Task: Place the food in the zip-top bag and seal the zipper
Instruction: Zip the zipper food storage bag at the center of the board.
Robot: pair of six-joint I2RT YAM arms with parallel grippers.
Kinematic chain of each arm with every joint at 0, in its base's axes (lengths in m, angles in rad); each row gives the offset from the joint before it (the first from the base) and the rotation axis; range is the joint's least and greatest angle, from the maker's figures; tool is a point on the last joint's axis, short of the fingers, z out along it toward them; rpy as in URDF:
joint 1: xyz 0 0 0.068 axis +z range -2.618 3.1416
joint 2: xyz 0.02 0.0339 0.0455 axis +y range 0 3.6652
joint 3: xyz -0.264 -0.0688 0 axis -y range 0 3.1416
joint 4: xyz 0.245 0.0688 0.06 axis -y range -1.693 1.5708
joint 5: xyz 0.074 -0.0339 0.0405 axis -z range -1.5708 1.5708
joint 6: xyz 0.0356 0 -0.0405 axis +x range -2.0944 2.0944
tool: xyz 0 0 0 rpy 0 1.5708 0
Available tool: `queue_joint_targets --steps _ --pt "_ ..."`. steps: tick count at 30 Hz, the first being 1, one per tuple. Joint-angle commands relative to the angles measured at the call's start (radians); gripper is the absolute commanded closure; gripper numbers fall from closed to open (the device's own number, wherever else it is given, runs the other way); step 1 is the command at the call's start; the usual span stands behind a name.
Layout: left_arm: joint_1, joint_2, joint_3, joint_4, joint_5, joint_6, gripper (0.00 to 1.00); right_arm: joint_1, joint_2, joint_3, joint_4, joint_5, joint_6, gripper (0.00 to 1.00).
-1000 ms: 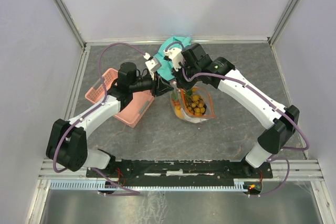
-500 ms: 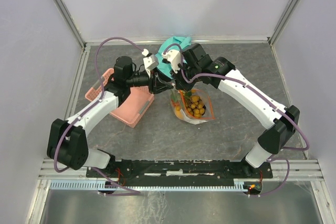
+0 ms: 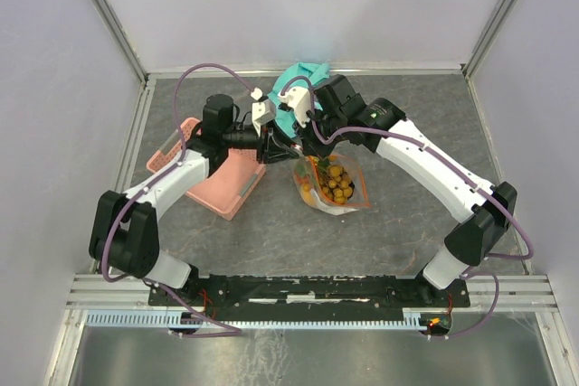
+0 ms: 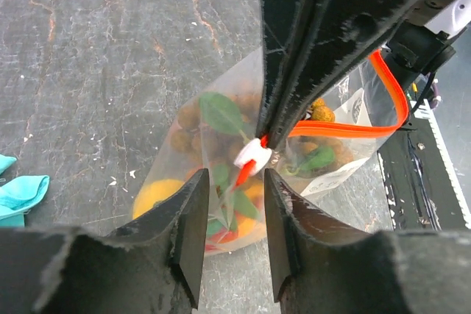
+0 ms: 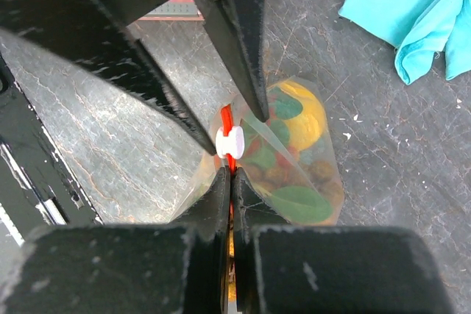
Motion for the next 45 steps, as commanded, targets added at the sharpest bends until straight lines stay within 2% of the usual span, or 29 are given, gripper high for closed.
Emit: queue_joint_targets --steps 1,6,13,15,18,20,25,32,37,40,43,45 --pt "0.005 0.048 0.073 0.002 0.085 0.042 0.61 0.002 -0.037 0.034 0.027 -0.018 -0.016 0.98" --pt "0.005 0.078 0.081 0.002 0.111 0.033 0.68 0.001 -0.036 0.030 0.033 -0.019 -0.018 0.98" --pt "0.005 0.071 0.084 -0.010 0.115 0.034 0.97 0.001 -0.025 0.032 0.044 -0.006 -0.027 0.98" --pt "0.006 0.065 0.086 -0.023 0.110 0.032 0.97 0.000 -0.022 0.032 0.048 -0.006 -0.031 0.89" --pt "0.005 0.057 0.094 -0.058 0.094 0.034 0.97 0.000 -0.022 0.028 0.061 -0.009 -0.043 0.63" --pt "0.005 0.053 0.099 -0.081 0.088 0.039 0.97 0.000 -0.025 0.023 0.086 -0.013 -0.047 0.52" --pt "0.005 0.056 0.109 -0.096 0.079 0.025 0.97 0.001 -0.021 0.025 0.126 -0.039 -0.053 0.47" --pt "0.006 0.060 0.126 -0.094 0.074 -0.010 0.97 0.000 0.012 0.041 0.127 -0.048 -0.055 0.48" --pt "0.005 0.072 0.139 -0.093 0.077 -0.042 0.97 0.000 0.016 0.018 0.146 -0.050 -0.054 0.56" --pt "0.005 0.075 0.141 -0.093 0.080 -0.058 0.97 0.000 0.018 0.008 0.154 -0.041 -0.053 0.69" --pt "0.008 0.073 0.139 -0.088 0.061 -0.086 0.97 0.000 0.014 0.004 0.139 -0.023 -0.060 0.87" --pt "0.012 0.074 0.131 -0.060 0.038 -0.134 0.97 0.000 0.008 -0.001 0.120 -0.002 -0.069 0.94"
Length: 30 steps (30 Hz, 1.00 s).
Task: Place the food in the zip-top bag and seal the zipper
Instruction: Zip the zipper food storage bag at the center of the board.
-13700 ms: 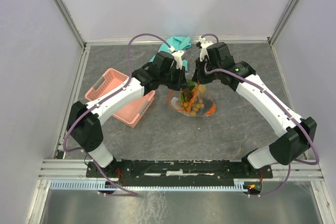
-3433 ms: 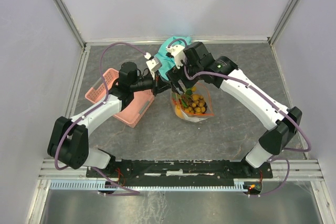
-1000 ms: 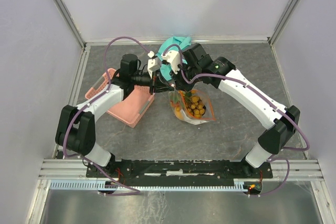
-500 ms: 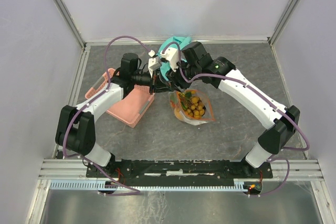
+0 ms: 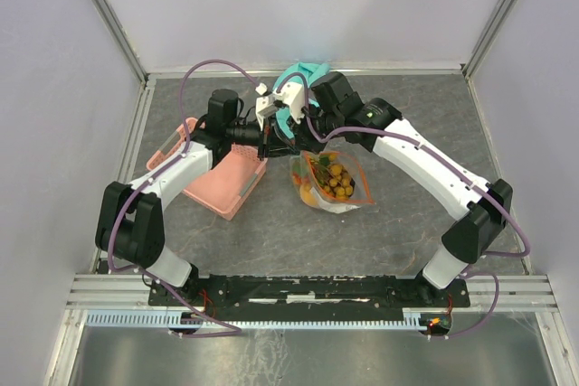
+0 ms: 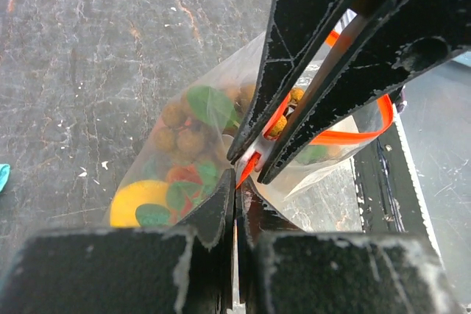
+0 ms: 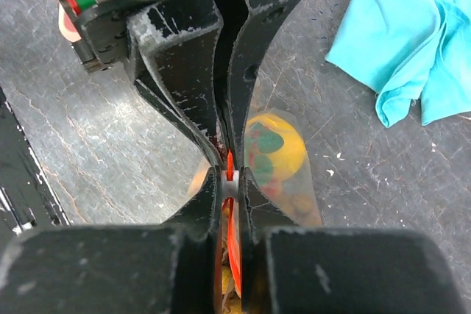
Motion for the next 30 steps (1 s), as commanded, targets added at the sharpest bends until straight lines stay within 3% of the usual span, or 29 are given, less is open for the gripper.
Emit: queue_joint_targets --steps 1,11,19,30 --pt "0.011 -0.011 0.031 0.072 -0.036 -0.129 0.97 0.000 -0.017 -0.004 0.007 0.041 -0.022 0.96" --pt "0.035 -0.064 -0.058 0.186 -0.165 -0.274 0.97 0.000 -0.101 -0.068 -0.047 0.146 -0.043 0.98" --pt "0.055 -0.106 -0.115 0.186 -0.212 -0.279 0.97 0.001 -0.146 -0.090 -0.072 0.182 -0.048 0.98" --pt "0.100 -0.162 -0.148 0.114 -0.377 -0.269 0.97 -0.005 -0.207 -0.137 -0.107 0.247 -0.057 0.98"
